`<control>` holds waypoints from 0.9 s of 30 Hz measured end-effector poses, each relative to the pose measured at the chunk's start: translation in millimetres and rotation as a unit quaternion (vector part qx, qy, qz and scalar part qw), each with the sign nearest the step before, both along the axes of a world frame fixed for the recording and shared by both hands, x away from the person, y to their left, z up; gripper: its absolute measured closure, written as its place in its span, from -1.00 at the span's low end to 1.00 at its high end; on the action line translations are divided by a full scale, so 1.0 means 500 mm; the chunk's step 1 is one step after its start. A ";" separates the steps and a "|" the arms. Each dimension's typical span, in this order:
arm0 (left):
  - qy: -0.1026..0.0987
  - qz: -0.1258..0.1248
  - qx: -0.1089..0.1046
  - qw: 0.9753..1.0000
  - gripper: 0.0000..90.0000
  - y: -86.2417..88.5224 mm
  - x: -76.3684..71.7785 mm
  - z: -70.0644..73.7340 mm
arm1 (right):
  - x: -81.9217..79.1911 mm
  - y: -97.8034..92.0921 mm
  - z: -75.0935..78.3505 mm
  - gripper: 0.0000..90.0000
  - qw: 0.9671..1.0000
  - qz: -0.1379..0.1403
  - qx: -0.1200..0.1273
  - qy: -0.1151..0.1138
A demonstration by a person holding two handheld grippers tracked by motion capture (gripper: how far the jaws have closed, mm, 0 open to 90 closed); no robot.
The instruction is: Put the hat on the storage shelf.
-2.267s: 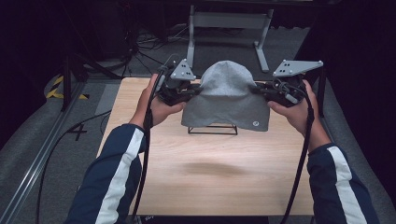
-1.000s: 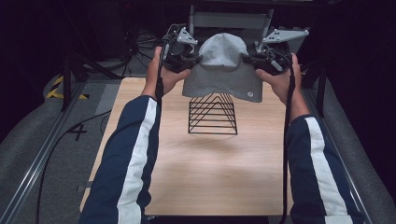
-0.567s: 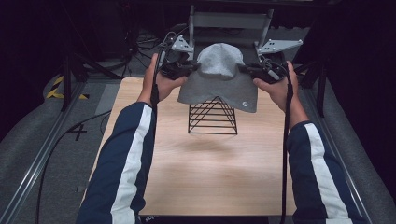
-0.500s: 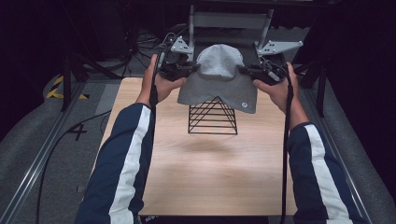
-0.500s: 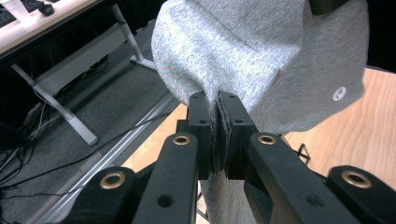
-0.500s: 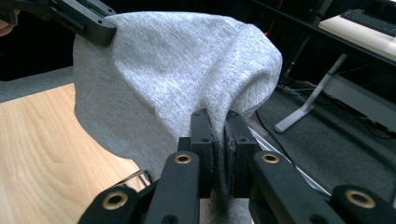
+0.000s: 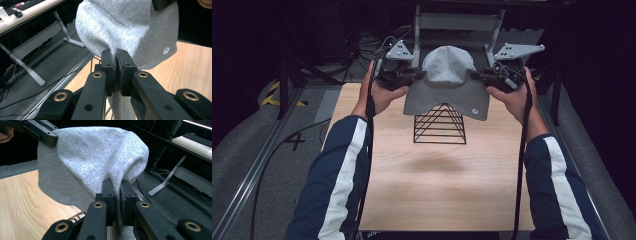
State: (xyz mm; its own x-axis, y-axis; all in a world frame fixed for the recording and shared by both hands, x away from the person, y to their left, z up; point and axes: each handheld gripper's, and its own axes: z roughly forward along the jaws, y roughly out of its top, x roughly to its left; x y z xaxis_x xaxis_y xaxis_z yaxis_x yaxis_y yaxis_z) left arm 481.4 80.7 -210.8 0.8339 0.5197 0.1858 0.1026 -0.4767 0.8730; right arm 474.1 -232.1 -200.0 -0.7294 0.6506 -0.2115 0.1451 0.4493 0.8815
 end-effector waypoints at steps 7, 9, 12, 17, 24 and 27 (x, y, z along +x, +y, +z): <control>0.006 -0.007 0.019 1.000 0.89 -0.002 -0.004 -0.032 | -0.009 -0.006 -0.021 0.87 1.000 0.003 -0.015 0.003; 0.012 -0.004 0.023 1.000 0.89 -0.004 -0.001 -0.045 | -0.008 -0.005 -0.031 0.87 1.000 0.004 -0.018 0.005; 0.020 -0.001 0.033 0.999 0.89 -0.011 0.006 -0.073 | -0.004 -0.001 -0.052 0.87 1.000 0.003 -0.027 0.014; 0.042 0.004 0.048 0.998 0.89 -0.018 0.018 -0.131 | 0.007 0.005 -0.103 0.87 0.999 0.004 -0.038 0.037; 0.062 0.008 0.045 0.997 0.88 -0.020 0.025 -0.208 | 0.013 0.009 -0.190 0.87 0.997 0.009 -0.042 0.064; 0.062 0.007 0.045 0.997 0.88 -0.021 0.023 -0.226 | 0.012 0.009 -0.209 0.87 0.997 0.011 -0.040 0.069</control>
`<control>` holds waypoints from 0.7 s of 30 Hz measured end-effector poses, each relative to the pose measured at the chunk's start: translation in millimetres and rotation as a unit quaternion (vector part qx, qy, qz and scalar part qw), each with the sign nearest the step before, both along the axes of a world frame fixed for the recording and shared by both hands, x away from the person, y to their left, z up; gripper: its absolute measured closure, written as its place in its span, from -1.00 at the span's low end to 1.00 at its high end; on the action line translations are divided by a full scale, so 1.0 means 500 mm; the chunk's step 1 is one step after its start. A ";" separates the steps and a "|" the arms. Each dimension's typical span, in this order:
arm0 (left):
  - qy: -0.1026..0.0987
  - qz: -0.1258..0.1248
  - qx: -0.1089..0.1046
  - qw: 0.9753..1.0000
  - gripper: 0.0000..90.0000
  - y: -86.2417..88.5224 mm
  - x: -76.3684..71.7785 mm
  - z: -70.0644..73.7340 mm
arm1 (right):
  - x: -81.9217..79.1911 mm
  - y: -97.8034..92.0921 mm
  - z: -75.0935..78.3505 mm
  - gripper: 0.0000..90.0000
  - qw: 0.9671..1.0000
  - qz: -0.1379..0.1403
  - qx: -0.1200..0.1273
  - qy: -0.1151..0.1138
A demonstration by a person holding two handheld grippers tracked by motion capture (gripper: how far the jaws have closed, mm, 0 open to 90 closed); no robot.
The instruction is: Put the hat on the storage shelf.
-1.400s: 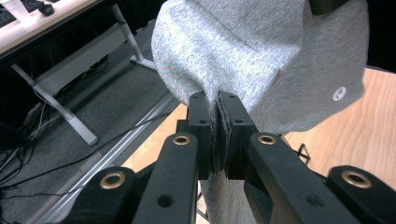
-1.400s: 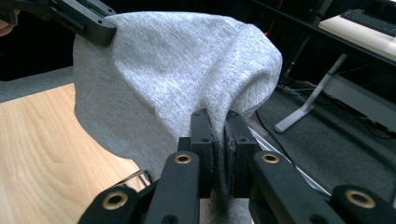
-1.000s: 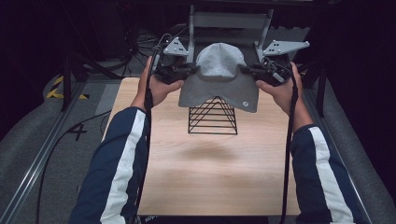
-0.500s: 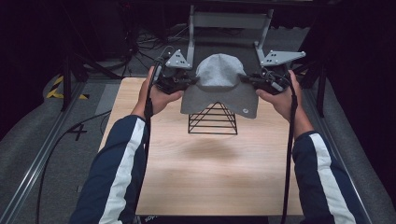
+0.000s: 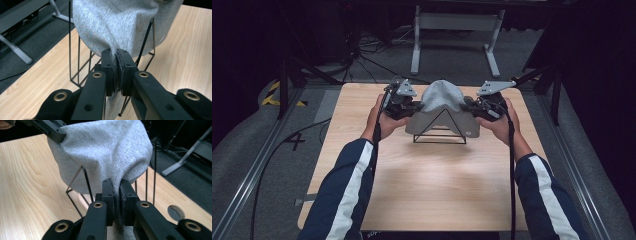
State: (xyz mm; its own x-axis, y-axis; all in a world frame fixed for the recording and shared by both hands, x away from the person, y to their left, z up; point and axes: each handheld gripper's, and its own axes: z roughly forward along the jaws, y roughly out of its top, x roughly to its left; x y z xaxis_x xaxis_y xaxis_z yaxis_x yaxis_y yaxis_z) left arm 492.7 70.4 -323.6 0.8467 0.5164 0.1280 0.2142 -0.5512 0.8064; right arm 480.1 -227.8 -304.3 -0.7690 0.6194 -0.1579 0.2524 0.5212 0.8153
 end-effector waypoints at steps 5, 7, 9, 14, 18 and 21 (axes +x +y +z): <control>0.008 0.009 0.003 1.000 0.89 -0.004 0.001 -0.039 | 0.000 -0.001 -0.039 0.87 1.000 -0.001 -0.004 0.011; 0.012 0.012 0.019 1.000 0.89 -0.008 0.002 -0.058 | 0.001 -0.003 -0.054 0.87 1.000 -0.005 -0.006 0.018; 0.015 0.014 0.030 0.999 0.89 -0.012 0.005 -0.075 | 0.004 -0.006 -0.069 0.87 1.000 -0.008 -0.008 0.024; 0.027 0.015 0.036 0.999 0.89 -0.019 0.008 -0.113 | 0.009 -0.013 -0.105 0.87 0.999 -0.014 -0.008 0.038; 0.037 0.020 0.036 0.998 0.89 -0.025 0.011 -0.145 | 0.014 -0.018 -0.140 0.87 0.999 -0.023 -0.015 0.047; 0.035 0.018 0.037 0.999 0.89 -0.026 0.013 -0.162 | 0.016 -0.024 -0.159 0.87 0.998 -0.029 -0.005 0.050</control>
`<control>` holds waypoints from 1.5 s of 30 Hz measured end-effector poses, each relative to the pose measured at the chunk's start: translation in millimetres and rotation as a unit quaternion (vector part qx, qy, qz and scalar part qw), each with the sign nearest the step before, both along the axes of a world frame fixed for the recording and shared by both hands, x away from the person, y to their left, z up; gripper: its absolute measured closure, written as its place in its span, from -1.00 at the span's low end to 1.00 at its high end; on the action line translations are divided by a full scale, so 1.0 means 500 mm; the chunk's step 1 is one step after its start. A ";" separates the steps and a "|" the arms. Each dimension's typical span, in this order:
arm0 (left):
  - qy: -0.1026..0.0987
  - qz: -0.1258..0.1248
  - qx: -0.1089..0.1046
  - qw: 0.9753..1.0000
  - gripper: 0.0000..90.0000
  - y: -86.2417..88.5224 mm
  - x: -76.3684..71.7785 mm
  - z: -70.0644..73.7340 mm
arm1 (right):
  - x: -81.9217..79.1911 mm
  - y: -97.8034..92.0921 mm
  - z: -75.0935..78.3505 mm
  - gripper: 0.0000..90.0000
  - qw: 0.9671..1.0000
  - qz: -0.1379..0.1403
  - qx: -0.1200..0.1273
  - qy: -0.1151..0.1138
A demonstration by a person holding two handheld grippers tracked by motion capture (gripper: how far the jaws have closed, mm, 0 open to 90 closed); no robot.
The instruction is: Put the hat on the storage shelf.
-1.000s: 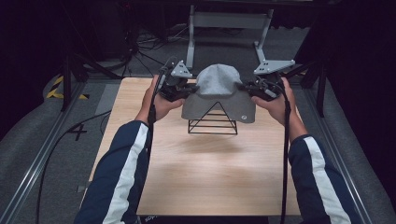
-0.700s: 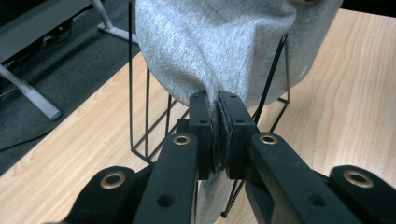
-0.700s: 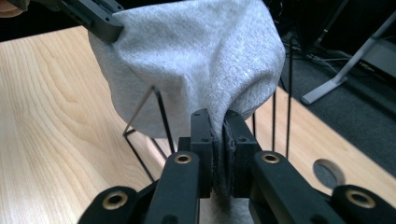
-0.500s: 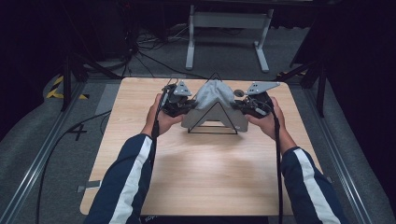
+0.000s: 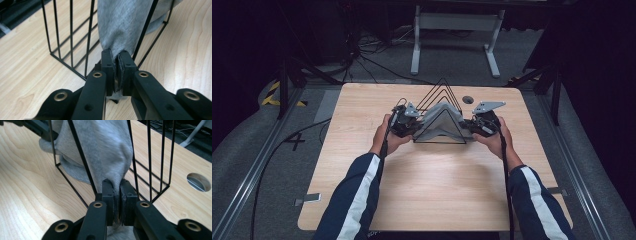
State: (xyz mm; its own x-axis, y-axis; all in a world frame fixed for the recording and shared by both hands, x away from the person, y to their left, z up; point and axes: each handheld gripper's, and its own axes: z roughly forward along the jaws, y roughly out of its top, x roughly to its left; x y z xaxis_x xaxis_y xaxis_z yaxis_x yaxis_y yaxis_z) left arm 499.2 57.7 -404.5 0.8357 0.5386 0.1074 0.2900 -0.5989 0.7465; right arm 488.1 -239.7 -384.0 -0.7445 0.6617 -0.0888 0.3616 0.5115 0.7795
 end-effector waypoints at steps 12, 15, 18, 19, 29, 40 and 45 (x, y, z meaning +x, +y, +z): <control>-0.008 0.018 -0.011 1.000 0.86 0.011 -0.007 0.003 | -0.006 0.006 -0.013 0.83 1.000 -0.013 -0.015 -0.011; -0.015 0.012 -0.008 1.000 0.81 0.026 -0.013 0.014 | -0.012 0.006 -0.003 0.79 1.000 -0.009 -0.019 -0.016; -0.017 0.012 -0.004 1.000 0.83 0.038 -0.018 0.020 | -0.014 0.006 0.003 0.75 1.000 -0.009 -0.022 -0.016; -0.018 0.009 -0.003 1.000 0.84 0.041 -0.018 0.022 | -0.015 0.007 0.005 0.75 1.000 -0.009 -0.022 -0.014; -0.025 0.010 0.009 1.000 0.88 0.068 -0.031 0.040 | -0.025 0.007 0.029 0.72 0.999 -0.009 -0.031 -0.029; -0.030 0.015 0.029 0.999 0.87 0.117 -0.058 0.064 | -0.046 -0.004 0.054 0.62 0.999 -0.006 -0.039 -0.035; -0.035 0.016 0.036 0.999 0.87 0.140 -0.073 0.069 | -0.057 -0.009 0.058 0.61 0.998 -0.003 -0.053 -0.031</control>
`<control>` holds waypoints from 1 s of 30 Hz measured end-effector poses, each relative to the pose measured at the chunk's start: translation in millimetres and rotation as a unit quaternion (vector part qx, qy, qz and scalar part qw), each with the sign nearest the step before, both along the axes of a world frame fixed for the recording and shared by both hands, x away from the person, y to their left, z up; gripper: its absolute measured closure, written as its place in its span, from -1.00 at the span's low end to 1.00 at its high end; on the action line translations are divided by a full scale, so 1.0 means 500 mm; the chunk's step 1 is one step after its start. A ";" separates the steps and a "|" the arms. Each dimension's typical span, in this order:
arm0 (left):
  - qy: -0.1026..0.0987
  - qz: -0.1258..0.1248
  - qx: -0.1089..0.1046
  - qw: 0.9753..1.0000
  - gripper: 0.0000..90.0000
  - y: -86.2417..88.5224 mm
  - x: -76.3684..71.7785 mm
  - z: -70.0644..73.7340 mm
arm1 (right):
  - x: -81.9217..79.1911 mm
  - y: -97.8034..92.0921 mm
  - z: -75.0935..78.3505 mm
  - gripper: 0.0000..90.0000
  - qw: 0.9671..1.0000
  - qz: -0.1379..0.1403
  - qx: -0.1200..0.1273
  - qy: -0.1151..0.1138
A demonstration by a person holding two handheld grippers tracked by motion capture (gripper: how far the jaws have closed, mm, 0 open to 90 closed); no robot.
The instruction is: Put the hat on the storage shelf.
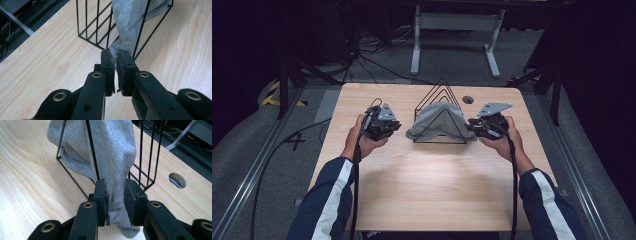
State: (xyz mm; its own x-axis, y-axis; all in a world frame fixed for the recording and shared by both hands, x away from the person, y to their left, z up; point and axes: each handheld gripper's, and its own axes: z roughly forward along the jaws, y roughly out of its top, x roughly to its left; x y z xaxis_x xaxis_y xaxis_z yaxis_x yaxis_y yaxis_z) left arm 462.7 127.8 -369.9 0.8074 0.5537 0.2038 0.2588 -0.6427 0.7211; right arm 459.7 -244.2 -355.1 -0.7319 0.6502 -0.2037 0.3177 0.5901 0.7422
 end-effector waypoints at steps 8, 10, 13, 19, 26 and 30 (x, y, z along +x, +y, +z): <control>-0.001 0.003 0.008 1.000 0.85 0.035 -0.028 -0.001 | -0.015 -0.012 0.005 0.57 1.000 -0.003 -0.015 0.003; 0.002 0.003 0.012 1.000 0.84 0.041 -0.032 -0.001 | -0.017 -0.014 0.006 0.57 1.000 -0.003 -0.015 0.003; 0.001 0.004 0.017 1.000 0.84 0.054 -0.042 -0.002 | -0.026 -0.020 0.009 0.54 1.000 -0.004 -0.017 0.004; 0.001 0.001 0.028 1.000 0.81 0.080 -0.068 -0.008 | -0.044 -0.038 0.007 0.48 1.000 -0.003 -0.021 0.003; 0.010 0.002 0.041 0.999 0.77 0.108 -0.097 -0.026 | -0.070 -0.060 -0.007 0.42 1.000 0.000 -0.027 0.005; 0.013 0.004 0.043 0.999 0.75 0.124 -0.112 -0.037 | -0.085 -0.073 -0.018 0.38 1.000 0.002 -0.029 0.008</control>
State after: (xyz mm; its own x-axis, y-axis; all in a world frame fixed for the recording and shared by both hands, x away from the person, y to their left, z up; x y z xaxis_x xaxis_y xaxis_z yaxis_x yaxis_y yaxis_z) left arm 406.9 189.9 -388.6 0.8084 0.5423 0.2289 0.2831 -0.6992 0.6564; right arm 417.3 -280.7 -364.2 -0.7375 0.6349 -0.2301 0.3268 0.6338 0.7011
